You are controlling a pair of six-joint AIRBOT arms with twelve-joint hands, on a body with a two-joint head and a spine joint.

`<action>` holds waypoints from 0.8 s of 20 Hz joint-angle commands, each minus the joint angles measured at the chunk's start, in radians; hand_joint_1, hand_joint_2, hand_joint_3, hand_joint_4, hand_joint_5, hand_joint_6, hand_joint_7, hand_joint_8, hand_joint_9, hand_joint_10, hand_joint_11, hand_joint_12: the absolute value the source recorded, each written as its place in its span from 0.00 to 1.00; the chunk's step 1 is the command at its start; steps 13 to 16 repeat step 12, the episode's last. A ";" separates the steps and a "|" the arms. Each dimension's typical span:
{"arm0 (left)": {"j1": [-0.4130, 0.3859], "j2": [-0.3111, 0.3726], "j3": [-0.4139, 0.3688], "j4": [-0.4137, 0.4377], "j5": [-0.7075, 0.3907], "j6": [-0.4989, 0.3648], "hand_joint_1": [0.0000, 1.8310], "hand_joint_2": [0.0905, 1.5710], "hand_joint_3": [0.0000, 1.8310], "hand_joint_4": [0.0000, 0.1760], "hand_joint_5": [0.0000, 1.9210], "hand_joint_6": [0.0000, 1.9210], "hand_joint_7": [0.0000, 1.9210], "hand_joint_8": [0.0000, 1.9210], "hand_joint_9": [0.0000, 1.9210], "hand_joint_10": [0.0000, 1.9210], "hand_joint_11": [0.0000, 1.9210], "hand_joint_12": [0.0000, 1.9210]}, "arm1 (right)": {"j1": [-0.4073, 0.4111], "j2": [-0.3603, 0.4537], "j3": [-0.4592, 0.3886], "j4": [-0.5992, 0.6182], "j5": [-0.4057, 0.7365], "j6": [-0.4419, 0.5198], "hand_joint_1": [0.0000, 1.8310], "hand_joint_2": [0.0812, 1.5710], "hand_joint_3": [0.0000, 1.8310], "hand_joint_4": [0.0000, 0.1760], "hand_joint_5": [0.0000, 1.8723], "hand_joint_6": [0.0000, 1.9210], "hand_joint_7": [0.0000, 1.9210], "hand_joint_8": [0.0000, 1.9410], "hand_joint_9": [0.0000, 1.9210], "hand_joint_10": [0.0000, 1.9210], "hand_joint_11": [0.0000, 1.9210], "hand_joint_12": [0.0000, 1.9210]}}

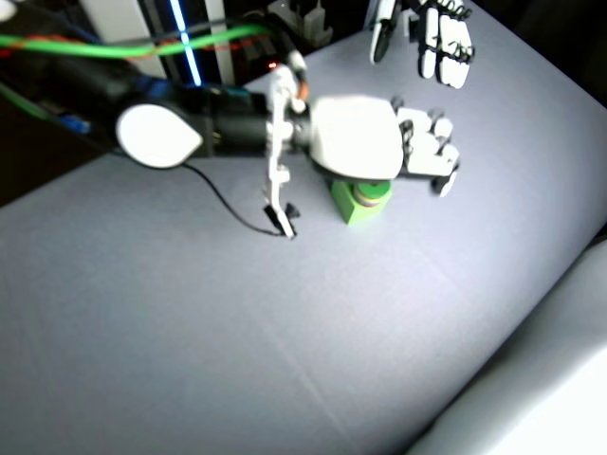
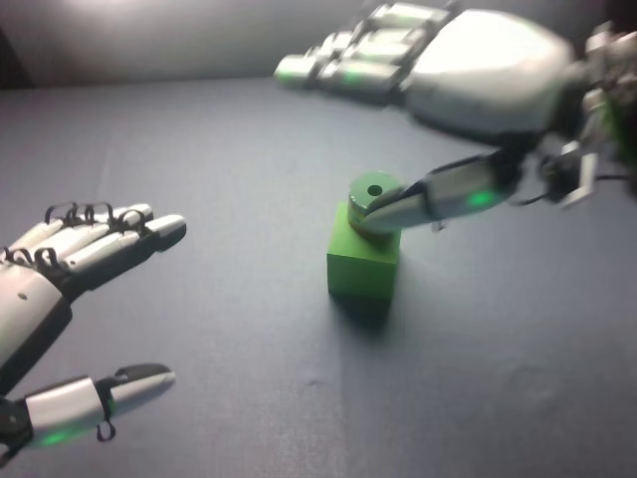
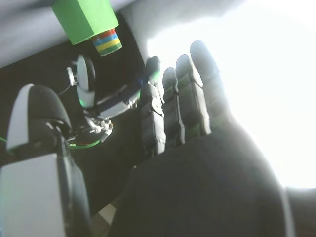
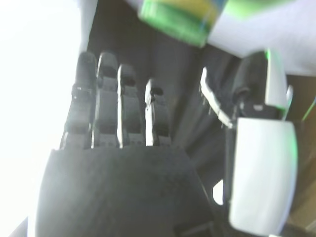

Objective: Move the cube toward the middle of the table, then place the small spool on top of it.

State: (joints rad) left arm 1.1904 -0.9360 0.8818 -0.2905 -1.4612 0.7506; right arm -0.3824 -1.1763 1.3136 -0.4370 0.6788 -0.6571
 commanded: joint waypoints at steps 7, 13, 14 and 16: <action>-0.021 0.071 0.012 -0.010 -0.243 0.028 0.08 0.81 0.00 0.00 0.09 0.00 0.14 0.00 0.20 0.00 0.07 0.35 | -0.316 0.234 -0.181 0.344 0.643 -0.044 0.09 0.82 0.01 0.55 0.03 0.00 0.10 0.00 0.11 0.00 0.01 0.23; -0.027 0.080 0.003 -0.004 -0.266 0.011 0.08 0.83 0.00 0.36 0.19 0.01 0.10 0.00 0.20 0.00 0.17 0.14 | -0.570 0.298 -0.274 0.529 1.005 -0.062 0.18 0.82 0.00 0.37 0.11 0.00 0.28 0.00 0.33 0.01 0.17 0.30; -0.027 0.080 0.003 -0.004 -0.266 0.011 0.08 0.83 0.00 0.36 0.19 0.01 0.10 0.00 0.20 0.00 0.17 0.14 | -0.570 0.298 -0.274 0.529 1.005 -0.062 0.18 0.82 0.00 0.37 0.11 0.00 0.28 0.00 0.33 0.01 0.17 0.30; -0.027 0.080 0.003 -0.004 -0.266 0.011 0.08 0.83 0.00 0.36 0.19 0.01 0.10 0.00 0.20 0.00 0.17 0.14 | -0.570 0.298 -0.274 0.529 1.005 -0.062 0.18 0.82 0.00 0.37 0.11 0.00 0.28 0.00 0.33 0.01 0.17 0.30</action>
